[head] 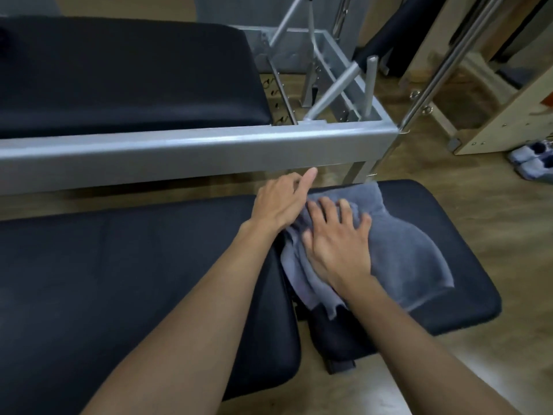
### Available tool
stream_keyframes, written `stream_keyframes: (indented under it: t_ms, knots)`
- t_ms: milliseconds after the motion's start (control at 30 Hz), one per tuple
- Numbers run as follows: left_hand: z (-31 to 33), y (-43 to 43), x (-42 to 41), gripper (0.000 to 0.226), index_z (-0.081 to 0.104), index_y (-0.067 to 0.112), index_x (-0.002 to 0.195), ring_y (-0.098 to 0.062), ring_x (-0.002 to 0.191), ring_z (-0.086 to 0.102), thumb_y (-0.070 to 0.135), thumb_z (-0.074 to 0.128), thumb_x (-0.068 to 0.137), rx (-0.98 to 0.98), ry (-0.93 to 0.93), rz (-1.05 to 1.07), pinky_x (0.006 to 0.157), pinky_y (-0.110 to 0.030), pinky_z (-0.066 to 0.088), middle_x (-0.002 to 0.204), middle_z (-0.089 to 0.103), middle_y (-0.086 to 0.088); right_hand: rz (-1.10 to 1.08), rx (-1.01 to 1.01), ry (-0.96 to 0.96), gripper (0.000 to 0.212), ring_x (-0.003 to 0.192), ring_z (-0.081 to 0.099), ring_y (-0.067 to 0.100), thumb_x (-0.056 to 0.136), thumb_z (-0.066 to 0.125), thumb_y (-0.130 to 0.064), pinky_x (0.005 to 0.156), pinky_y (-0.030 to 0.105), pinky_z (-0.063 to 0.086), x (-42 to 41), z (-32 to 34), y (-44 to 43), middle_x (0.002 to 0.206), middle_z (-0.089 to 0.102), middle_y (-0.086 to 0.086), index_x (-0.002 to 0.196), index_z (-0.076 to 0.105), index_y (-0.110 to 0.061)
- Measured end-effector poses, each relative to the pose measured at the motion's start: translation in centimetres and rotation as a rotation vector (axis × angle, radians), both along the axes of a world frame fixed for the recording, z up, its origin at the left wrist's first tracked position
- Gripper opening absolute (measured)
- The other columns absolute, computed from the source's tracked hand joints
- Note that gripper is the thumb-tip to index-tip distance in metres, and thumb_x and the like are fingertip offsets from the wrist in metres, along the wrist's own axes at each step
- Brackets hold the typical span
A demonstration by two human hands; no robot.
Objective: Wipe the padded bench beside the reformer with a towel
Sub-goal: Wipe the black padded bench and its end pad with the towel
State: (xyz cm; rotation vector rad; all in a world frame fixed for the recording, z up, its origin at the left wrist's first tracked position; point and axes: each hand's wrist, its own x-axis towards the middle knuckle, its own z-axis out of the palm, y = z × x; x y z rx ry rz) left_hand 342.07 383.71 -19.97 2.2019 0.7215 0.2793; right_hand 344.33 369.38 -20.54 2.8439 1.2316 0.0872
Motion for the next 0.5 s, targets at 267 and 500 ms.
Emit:
stream_keyframes:
  t_ms: [267, 500]
  knots:
    - [-0.2, 2.4, 0.1, 0.043, 0.060, 0.017, 0.119, -0.030, 0.116, 0.054, 0.043, 0.032, 0.100, 0.180, 0.078, -0.001, 0.099, -0.045, 0.041, 0.122, 0.063, -0.012, 0.041, -0.045, -0.029, 0.042, 0.122, 0.042, 0.035, 0.095, 0.038, -0.032, 0.104, 0.063, 0.022, 4.3, -0.8, 7.8, 0.128, 0.052, 0.007, 0.134, 0.045, -0.015]
    - [1.7, -1.8, -4.0, 0.039, 0.064, 0.020, 0.114, -0.028, 0.115, 0.057, 0.037, 0.032, 0.102, 0.225, 0.165, -0.027, 0.105, -0.044, 0.035, 0.119, 0.068, -0.008, 0.076, 0.061, 0.044, 0.050, 0.120, 0.055, 0.030, 0.081, 0.064, -0.030, 0.078, 0.052, 0.043, -3.8, 1.4, -1.6, 0.126, 0.062, 0.006, 0.129, 0.058, -0.019]
